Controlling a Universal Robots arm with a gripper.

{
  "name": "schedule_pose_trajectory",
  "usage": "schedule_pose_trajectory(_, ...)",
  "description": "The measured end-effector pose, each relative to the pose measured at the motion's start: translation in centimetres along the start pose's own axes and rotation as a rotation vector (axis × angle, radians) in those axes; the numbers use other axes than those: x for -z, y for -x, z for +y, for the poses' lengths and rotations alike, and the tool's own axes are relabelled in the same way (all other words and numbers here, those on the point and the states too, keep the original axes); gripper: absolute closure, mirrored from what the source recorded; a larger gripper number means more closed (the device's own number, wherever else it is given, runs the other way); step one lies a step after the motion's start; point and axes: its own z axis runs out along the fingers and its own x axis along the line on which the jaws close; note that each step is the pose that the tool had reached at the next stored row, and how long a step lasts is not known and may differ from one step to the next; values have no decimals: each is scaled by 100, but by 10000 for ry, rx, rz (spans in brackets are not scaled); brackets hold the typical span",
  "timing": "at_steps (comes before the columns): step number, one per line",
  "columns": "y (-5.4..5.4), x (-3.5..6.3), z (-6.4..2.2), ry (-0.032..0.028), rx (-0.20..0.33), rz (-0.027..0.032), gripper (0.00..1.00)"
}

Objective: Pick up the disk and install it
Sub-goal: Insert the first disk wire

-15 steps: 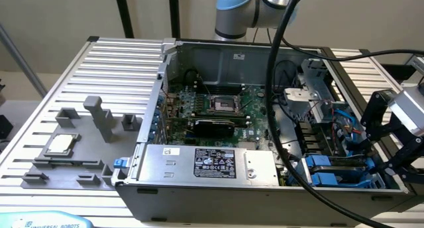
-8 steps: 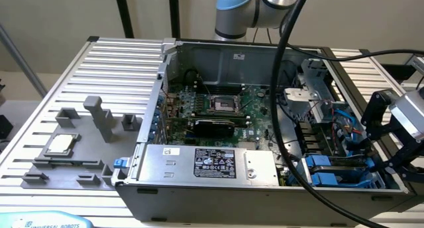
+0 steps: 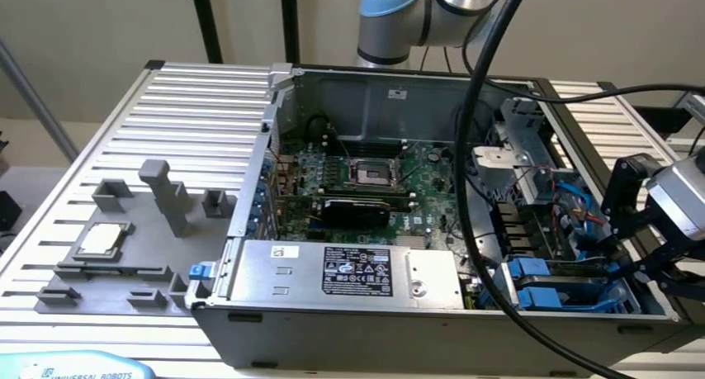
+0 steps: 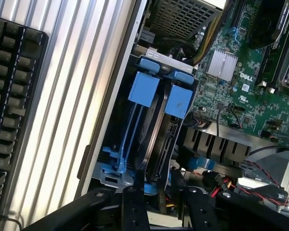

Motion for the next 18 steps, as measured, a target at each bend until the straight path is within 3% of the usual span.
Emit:
schedule_pose_trajectory(3, 3, -1, -5, 4, 70, -30, 67)
schedule_pose_trajectory(4, 3, -2, -6, 6, 85, -34, 74)
schedule_pose_trajectory(18, 22, 28, -11, 22, 171, -37, 74)
